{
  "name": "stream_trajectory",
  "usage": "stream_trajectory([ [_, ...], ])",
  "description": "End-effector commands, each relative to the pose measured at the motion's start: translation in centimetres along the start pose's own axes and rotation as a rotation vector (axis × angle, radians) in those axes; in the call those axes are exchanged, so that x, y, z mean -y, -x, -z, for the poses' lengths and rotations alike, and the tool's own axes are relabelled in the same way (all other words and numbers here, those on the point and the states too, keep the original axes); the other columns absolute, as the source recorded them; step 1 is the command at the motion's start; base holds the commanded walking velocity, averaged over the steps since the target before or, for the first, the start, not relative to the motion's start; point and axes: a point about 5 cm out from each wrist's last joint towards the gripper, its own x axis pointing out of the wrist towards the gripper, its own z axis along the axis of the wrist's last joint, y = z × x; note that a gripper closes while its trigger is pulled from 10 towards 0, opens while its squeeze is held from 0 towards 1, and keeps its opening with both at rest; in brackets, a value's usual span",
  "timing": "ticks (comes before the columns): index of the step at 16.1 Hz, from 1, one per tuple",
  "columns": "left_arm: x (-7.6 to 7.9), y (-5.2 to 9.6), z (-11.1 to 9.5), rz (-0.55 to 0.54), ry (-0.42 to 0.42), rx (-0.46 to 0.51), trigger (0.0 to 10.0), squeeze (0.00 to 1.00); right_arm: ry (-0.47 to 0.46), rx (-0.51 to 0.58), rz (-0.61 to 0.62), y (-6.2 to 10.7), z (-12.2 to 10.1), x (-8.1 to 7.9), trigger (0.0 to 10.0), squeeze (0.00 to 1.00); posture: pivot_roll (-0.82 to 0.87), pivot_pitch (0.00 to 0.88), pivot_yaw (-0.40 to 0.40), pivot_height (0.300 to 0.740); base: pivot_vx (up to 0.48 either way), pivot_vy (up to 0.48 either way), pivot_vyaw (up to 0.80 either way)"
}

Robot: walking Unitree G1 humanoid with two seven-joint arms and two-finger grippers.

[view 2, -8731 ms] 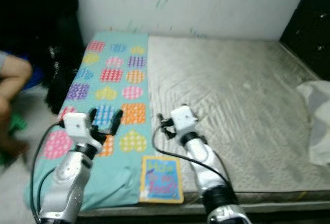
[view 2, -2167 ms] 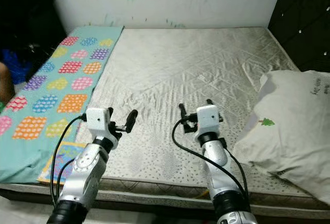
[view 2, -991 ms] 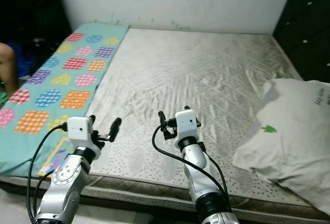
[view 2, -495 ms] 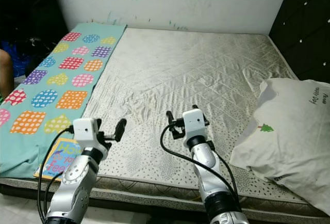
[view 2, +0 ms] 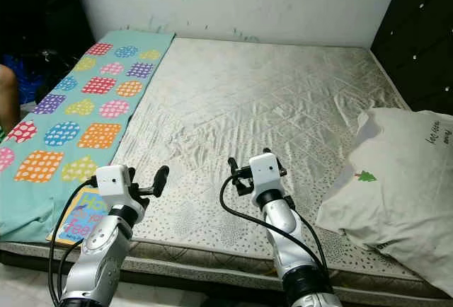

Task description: Clean up the room

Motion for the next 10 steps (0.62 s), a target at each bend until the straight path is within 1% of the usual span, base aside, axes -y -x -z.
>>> stream_trajectory([
  [1,-0.1,-0.3,0.0,-0.009,0.007,-0.009,10.0,0.00,0.008,-0.014,-0.007,-0.2,0.0,0.0,10.0,0.00,-0.08,0.000,-0.016,0.740,0.000,0.000,0.00],
  [3,0.2,-0.5,0.0,0.004,0.003,-0.012,10.0,0.00,0.029,-0.028,-0.020,-0.2,0.1,-0.1,10.0,0.00,-0.09,0.000,-0.028,0.740,0.000,0.000,0.00],
  [5,0.7,-0.7,-0.1,-0.006,0.030,0.004,10.0,0.00,0.049,-0.031,-0.026,-0.3,0.1,0.3,10.0,0.00,-0.09,0.000,-0.053,0.740,0.000,0.000,0.00],
  [6,0.8,-0.8,-0.1,-0.008,0.036,0.009,10.0,0.00,0.056,-0.036,-0.035,-0.3,0.2,0.4,10.0,0.00,-0.08,0.000,-0.064,0.740,0.000,0.000,0.00],
  [8,1.5,-1.0,-0.2,-0.010,0.056,0.023,10.0,0.00,0.097,-0.042,-0.073,-0.5,0.1,0.4,10.0,0.00,-0.09,0.000,-0.093,0.740,0.000,0.000,0.00],
  [10,1.7,-1.2,-0.2,-0.012,0.067,0.025,10.0,0.00,0.127,-0.035,-0.090,-0.5,0.0,0.4,10.0,0.00,-0.09,0.000,-0.102,0.740,0.000,0.000,0.00],
])
